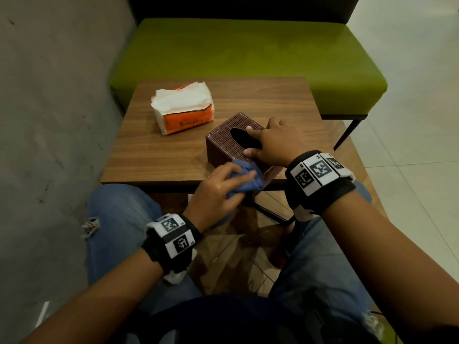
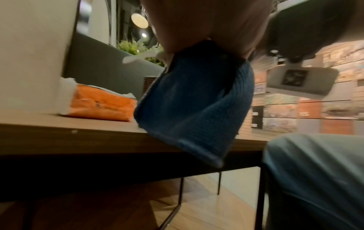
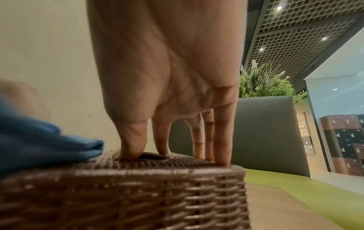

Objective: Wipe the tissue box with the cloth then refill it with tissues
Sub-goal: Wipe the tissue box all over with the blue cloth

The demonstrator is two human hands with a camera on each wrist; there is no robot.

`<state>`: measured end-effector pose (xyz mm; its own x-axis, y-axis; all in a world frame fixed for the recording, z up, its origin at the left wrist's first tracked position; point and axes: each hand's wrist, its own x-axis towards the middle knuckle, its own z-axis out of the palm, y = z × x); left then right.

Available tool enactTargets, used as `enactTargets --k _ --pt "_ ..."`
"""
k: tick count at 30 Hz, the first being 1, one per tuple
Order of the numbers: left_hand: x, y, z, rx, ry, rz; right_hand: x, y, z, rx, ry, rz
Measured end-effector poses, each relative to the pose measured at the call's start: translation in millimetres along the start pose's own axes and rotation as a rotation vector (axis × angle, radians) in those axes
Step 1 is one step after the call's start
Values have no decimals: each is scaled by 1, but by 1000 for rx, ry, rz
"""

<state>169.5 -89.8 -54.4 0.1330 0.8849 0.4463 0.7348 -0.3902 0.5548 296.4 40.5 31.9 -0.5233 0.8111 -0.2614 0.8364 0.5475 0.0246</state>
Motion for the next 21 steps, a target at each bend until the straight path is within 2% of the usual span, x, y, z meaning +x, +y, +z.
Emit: enactTargets --k 3,5,10,12,15,17,19,21 --pt "16 -24 -22 -94 167 -280 -1 -2 0 -23 0 16" --pt "36 -40 -34 -10 199 -354 -2 -6 0 -26 6 28" --pt "79 -62 -54 169 51 -404 -6 -7 -9 -63 -30 -40" --pt "85 -59 -57 177 43 -395 -8 -6 -7 -86 8 -66" --pt "80 -48 -59 164 243 -383 -8 -8 7 36 81 -181" --pt "62 -40 -63 133 378 -402 -4 -9 15 98 28 -269" --pt "42 -35 -62 85 404 -443 -1 -7 20 134 -24 -258" --pt "27 -36 -55 57 384 -484 0 -11 25 140 8 -218"
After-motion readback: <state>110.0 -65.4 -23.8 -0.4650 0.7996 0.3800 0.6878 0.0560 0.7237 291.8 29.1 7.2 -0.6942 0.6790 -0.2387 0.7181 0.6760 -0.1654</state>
